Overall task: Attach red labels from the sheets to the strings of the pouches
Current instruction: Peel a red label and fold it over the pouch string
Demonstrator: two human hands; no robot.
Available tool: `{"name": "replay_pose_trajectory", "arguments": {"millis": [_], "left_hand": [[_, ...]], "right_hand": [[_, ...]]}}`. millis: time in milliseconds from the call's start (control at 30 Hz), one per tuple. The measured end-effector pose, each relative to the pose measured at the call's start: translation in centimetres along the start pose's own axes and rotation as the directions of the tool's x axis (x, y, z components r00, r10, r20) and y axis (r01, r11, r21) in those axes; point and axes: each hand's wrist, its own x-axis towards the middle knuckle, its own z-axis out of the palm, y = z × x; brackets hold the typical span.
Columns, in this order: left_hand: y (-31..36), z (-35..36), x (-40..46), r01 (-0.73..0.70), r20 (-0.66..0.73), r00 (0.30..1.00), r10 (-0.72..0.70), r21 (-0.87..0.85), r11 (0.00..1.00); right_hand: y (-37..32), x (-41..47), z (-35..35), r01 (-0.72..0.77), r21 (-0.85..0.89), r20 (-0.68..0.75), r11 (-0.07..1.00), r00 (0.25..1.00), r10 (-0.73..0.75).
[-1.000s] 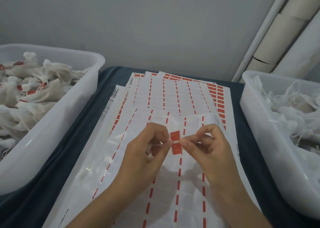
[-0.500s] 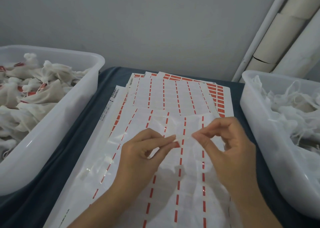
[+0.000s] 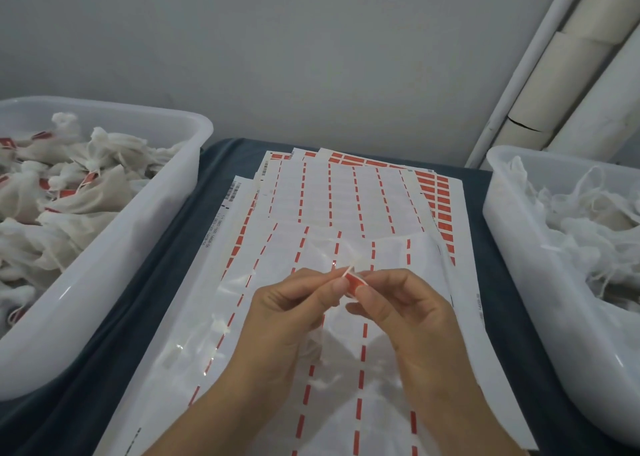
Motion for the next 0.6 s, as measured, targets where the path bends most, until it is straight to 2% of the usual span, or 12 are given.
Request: {"name": "replay_pose_trajectory", "arguments": {"millis": [200,367,600], "left_hand": [[-0.2,0.0,0.1,0.052,-0.017,0.999,-0.052,0.010,0.999],[-0.8,-0.2,0.1,0.057,-0.001,0.998,-0.057,0.006,0.998],[-1.8,-0.3,0.0,0.058,-0.069,0.996,-0.052,0.087,0.995]], "right_hand": [[0.3,0.1,0.2,-0.002,0.027,-0.024,1.000,1.000,0.002],[0.6,0.2,-0.2,0.044,-0.022,-0.059,0.999,0.997,-0.045],[0.9,-0.6,0.5,0.198,-0.131,-0.076,0.971,0.975,-0.209]]}}
